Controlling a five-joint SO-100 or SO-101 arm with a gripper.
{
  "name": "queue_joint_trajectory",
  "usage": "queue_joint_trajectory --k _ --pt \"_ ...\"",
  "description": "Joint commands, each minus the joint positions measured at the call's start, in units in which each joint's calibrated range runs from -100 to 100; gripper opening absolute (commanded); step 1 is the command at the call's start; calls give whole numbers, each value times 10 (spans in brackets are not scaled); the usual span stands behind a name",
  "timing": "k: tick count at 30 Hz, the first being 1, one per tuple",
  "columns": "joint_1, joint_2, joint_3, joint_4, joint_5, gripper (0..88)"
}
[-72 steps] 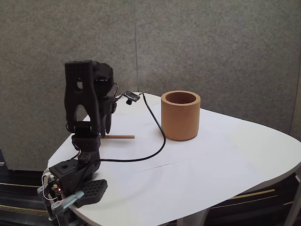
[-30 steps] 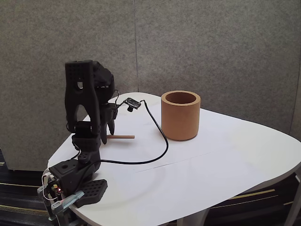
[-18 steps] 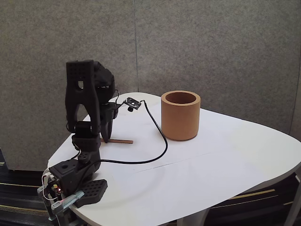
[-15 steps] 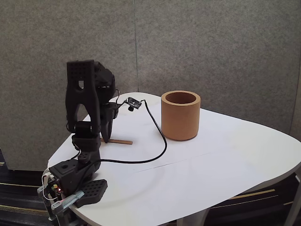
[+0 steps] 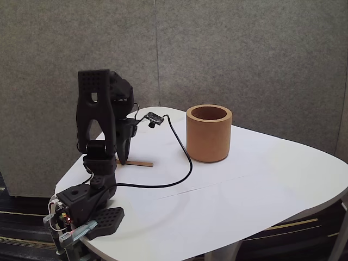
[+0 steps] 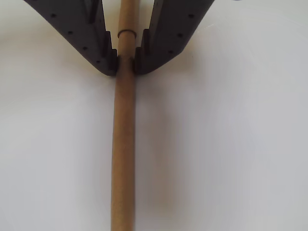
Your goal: Grab the pen and put it in the pen holder.
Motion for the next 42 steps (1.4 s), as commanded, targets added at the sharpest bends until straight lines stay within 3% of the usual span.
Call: queue_joint_trajectory --k 1,15,20,25,33,42 --pt "2 -7 -34 8 -2 7" --pt "10 -48 -516 164 2 7" --pt "53 -57 -678 161 3 7" --pt "130 -58 -716 161 6 7" --pt "271 -58 -716 139 119 7" --pt "362 -57 -707 -31 281 7"
